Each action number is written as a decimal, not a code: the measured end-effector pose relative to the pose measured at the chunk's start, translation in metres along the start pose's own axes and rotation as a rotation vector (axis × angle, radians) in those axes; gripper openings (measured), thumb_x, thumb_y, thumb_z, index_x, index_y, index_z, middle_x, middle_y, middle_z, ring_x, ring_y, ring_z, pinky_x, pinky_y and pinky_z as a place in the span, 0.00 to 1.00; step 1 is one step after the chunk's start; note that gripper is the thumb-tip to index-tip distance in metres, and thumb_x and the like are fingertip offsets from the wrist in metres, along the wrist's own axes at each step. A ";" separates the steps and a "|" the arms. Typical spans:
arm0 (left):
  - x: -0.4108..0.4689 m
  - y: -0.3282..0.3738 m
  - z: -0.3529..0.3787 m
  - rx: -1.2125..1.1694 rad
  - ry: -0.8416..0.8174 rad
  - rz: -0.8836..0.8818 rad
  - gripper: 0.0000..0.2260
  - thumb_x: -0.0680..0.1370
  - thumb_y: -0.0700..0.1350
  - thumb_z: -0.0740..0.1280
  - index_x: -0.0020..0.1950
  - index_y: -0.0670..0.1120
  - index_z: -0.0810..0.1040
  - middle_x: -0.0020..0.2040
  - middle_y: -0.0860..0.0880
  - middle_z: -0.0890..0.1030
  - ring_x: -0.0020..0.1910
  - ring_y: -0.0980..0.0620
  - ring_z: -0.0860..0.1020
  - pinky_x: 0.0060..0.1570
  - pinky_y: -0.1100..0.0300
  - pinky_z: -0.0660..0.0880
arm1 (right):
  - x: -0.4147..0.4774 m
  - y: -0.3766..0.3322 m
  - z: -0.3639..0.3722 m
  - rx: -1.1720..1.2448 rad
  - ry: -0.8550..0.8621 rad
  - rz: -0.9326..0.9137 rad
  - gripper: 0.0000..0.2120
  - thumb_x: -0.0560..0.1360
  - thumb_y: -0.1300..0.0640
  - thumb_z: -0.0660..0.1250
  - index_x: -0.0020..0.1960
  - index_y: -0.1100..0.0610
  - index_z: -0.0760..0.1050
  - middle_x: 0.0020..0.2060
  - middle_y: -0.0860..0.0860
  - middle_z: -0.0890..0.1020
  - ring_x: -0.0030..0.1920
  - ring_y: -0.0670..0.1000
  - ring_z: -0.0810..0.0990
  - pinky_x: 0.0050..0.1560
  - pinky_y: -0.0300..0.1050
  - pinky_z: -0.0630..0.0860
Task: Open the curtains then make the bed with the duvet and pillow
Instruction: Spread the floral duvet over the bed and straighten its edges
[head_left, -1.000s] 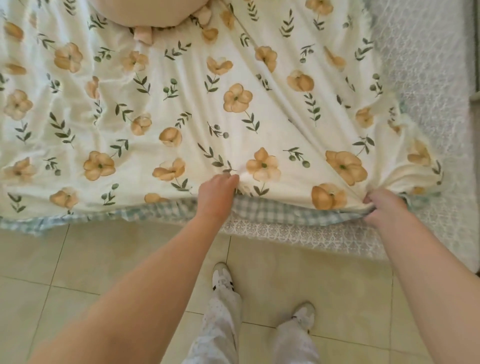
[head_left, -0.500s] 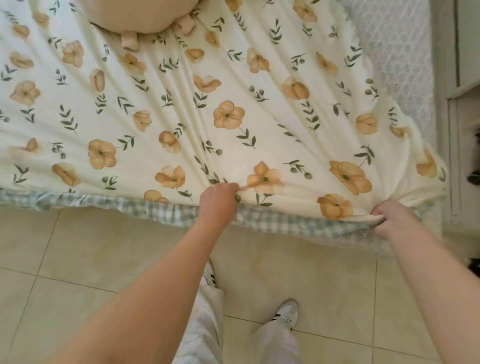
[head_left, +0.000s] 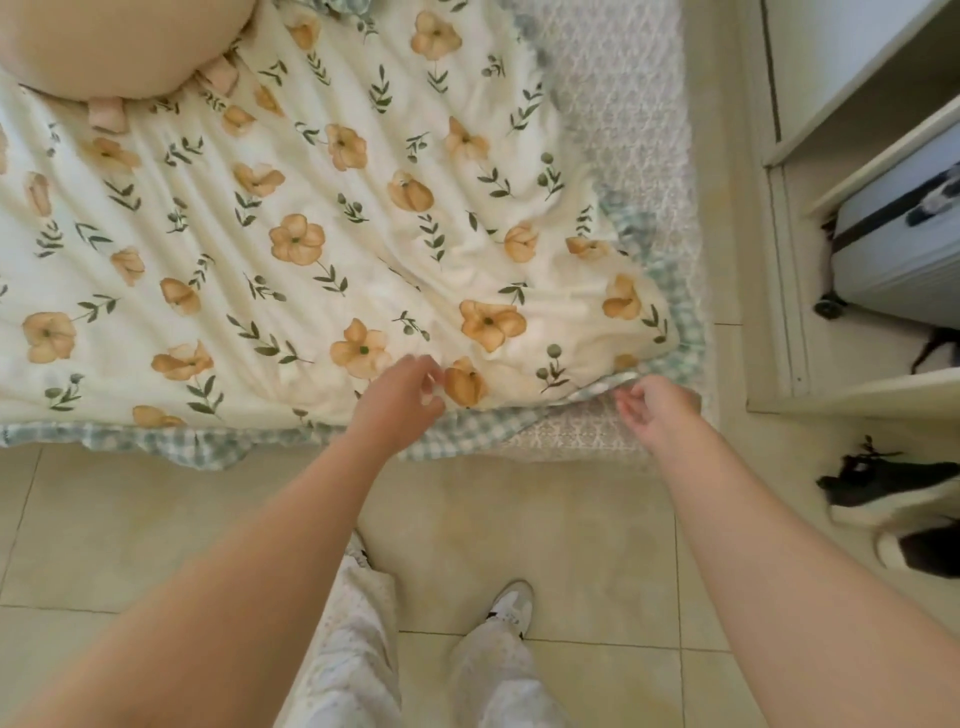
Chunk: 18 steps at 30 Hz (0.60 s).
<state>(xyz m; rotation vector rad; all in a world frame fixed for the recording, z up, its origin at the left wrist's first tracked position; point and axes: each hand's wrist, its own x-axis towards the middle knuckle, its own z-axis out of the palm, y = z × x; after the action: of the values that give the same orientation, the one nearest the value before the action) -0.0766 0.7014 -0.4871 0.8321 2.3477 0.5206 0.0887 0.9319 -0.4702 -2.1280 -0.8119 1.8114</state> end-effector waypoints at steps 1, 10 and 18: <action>0.004 0.016 0.003 -0.014 0.039 0.014 0.09 0.75 0.45 0.67 0.54 0.49 0.75 0.50 0.51 0.76 0.47 0.50 0.76 0.47 0.53 0.76 | 0.002 -0.007 -0.006 -0.021 0.008 -0.048 0.15 0.74 0.73 0.59 0.58 0.62 0.73 0.45 0.58 0.80 0.35 0.49 0.79 0.42 0.43 0.79; 0.037 0.101 0.030 0.010 0.086 0.140 0.16 0.76 0.45 0.67 0.64 0.50 0.74 0.66 0.49 0.73 0.64 0.46 0.71 0.63 0.49 0.68 | 0.021 -0.063 -0.024 -0.279 -0.074 -0.285 0.08 0.75 0.68 0.60 0.48 0.59 0.75 0.35 0.53 0.78 0.34 0.48 0.77 0.36 0.41 0.75; 0.097 0.123 0.043 -0.078 0.149 -0.019 0.20 0.77 0.47 0.66 0.69 0.52 0.71 0.68 0.50 0.70 0.68 0.47 0.67 0.69 0.49 0.58 | 0.048 -0.133 0.036 -0.526 -0.173 -0.381 0.08 0.76 0.66 0.61 0.43 0.57 0.75 0.34 0.50 0.78 0.34 0.48 0.76 0.35 0.40 0.75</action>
<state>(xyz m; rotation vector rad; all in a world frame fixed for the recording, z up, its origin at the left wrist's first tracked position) -0.0566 0.8625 -0.4933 0.7576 2.4503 0.6820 0.0237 1.0608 -0.4498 -1.9042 -1.7654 1.7195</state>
